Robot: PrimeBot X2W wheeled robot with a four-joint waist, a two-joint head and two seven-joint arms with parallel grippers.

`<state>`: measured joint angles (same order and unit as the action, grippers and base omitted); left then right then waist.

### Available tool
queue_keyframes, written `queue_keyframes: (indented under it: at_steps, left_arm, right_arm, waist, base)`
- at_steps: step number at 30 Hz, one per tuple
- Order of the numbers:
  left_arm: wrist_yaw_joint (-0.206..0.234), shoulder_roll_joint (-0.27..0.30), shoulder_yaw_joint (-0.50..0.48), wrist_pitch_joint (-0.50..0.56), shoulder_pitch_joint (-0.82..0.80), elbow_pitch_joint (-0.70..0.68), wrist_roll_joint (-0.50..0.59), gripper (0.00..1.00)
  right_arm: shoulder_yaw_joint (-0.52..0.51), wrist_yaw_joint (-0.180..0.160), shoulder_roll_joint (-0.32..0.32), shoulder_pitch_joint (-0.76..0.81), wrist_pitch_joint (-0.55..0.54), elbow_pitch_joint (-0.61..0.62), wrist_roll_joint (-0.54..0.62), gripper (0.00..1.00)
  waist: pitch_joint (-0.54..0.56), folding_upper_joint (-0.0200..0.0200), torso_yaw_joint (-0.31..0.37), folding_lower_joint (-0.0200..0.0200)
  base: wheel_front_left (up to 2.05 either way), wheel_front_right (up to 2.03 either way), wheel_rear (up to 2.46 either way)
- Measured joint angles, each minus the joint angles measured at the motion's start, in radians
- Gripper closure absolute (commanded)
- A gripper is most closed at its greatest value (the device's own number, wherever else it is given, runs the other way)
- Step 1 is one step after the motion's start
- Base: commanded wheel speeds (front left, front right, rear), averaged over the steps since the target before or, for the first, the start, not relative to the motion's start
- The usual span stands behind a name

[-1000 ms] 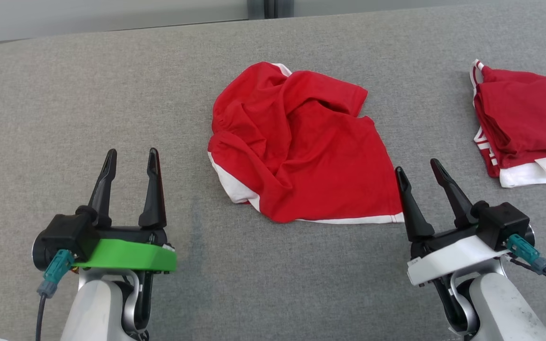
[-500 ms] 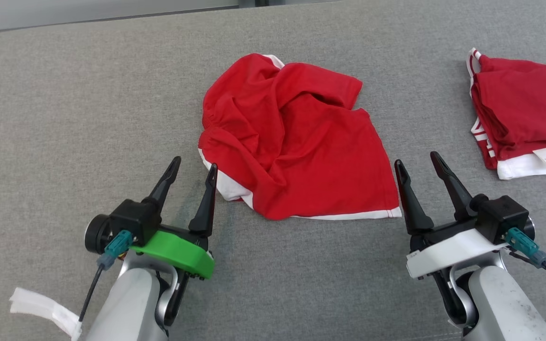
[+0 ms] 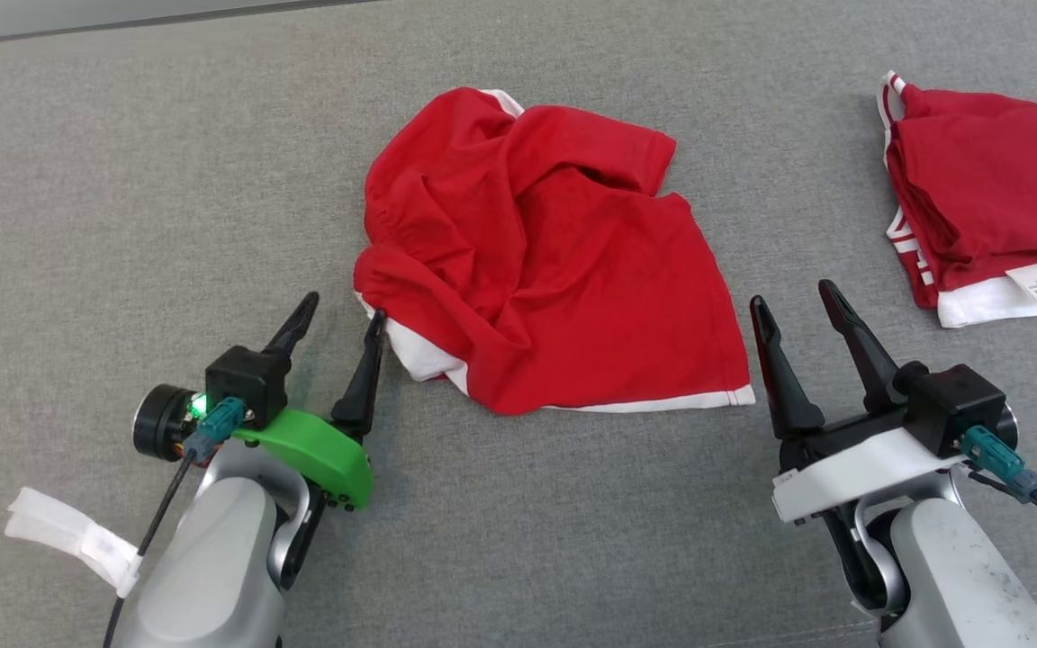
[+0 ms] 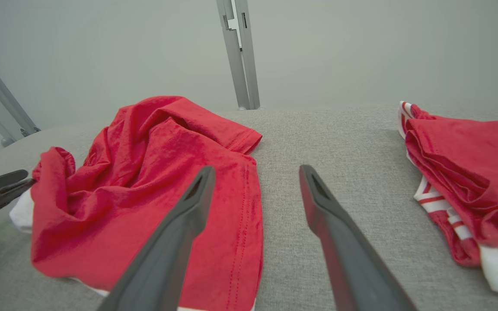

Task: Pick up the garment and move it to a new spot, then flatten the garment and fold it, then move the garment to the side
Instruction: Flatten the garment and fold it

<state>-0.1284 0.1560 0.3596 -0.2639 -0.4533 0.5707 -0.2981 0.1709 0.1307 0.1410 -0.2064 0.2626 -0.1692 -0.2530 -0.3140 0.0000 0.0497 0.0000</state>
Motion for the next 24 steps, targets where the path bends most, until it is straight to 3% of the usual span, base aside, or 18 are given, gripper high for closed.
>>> queue_keyframes:
  at_steps: [15,16,19,24]
  left_arm:
    - [0.000,-0.020,0.098,0.000,-0.126,0.162,0.003,0.03]
    - [0.000,-0.021,0.100,0.000,-0.129,0.165,0.000,0.36]
    - [0.000,-0.020,0.109,0.000,-0.130,0.153,-0.015,1.00]
    - [0.000,0.000,0.114,0.000,-0.116,0.099,-0.048,1.00]
  right_arm:
    - [0.015,0.000,0.004,-0.024,0.000,-0.001,0.000,0.00]
    - [0.014,0.000,0.004,-0.024,0.000,-0.002,0.000,0.00]
    - [0.007,0.000,0.003,-0.024,0.000,-0.006,0.000,0.00]
    - [-0.002,0.000,0.001,-0.022,0.000,-0.025,0.000,0.00]
  waist:
    - [-0.031,0.0000,0.007,0.0000]
    - [-0.031,0.0000,0.008,0.0000]
    - [-0.029,0.0000,0.006,0.0000]
    - [-0.017,0.0000,-0.005,0.0000]
  base:
    - [0.00,0.00,0.00]
    - [0.00,0.00,0.00]
    - [0.00,0.00,0.00]
    - [0.00,0.00,0.00]
